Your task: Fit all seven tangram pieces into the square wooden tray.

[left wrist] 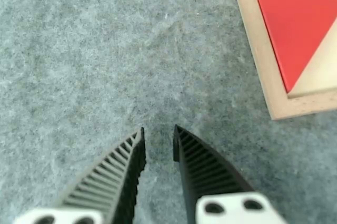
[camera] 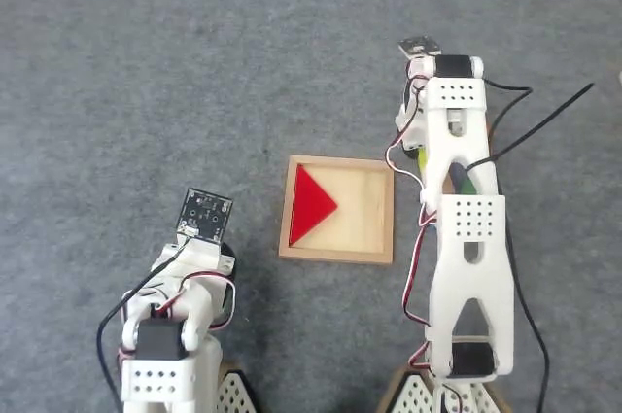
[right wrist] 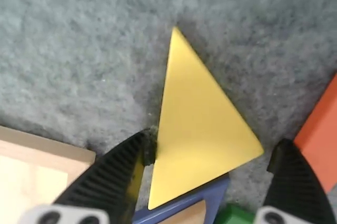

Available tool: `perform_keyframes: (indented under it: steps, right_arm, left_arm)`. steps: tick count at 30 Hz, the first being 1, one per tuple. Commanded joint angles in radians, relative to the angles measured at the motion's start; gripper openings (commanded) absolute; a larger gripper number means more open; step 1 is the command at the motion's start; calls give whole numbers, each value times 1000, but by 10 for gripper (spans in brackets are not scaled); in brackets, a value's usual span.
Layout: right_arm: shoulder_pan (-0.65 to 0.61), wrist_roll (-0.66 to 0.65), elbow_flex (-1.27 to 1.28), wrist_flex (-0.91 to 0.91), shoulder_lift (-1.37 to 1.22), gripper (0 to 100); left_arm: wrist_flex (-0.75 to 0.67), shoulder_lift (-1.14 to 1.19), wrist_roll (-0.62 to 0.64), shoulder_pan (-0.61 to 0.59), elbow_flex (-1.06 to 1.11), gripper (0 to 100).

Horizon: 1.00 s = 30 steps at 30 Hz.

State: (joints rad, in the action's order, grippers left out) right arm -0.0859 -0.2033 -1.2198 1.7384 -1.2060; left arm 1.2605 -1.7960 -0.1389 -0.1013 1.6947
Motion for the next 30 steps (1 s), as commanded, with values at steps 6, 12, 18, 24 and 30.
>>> perform_keyframes:
  steps: [6,12,18,24,30]
  right_arm:
    - [-4,18,8,-21,24,174]
    - [-4,18,-11,-12,-2,180]
    - [-4,17,-71,16,-1,182]
    - [-2,-110,-124,7,-4,258]
    - [-19,-249,-126,5,-5,322]
  left_arm:
    - [3,-21,-11,-2,-12,86]
    - [3,-21,-11,-2,-12,86]
    - [3,-21,-11,-2,-12,86]
    - [3,-21,-11,-2,-12,86]
    - [3,-21,-11,-2,-12,86]
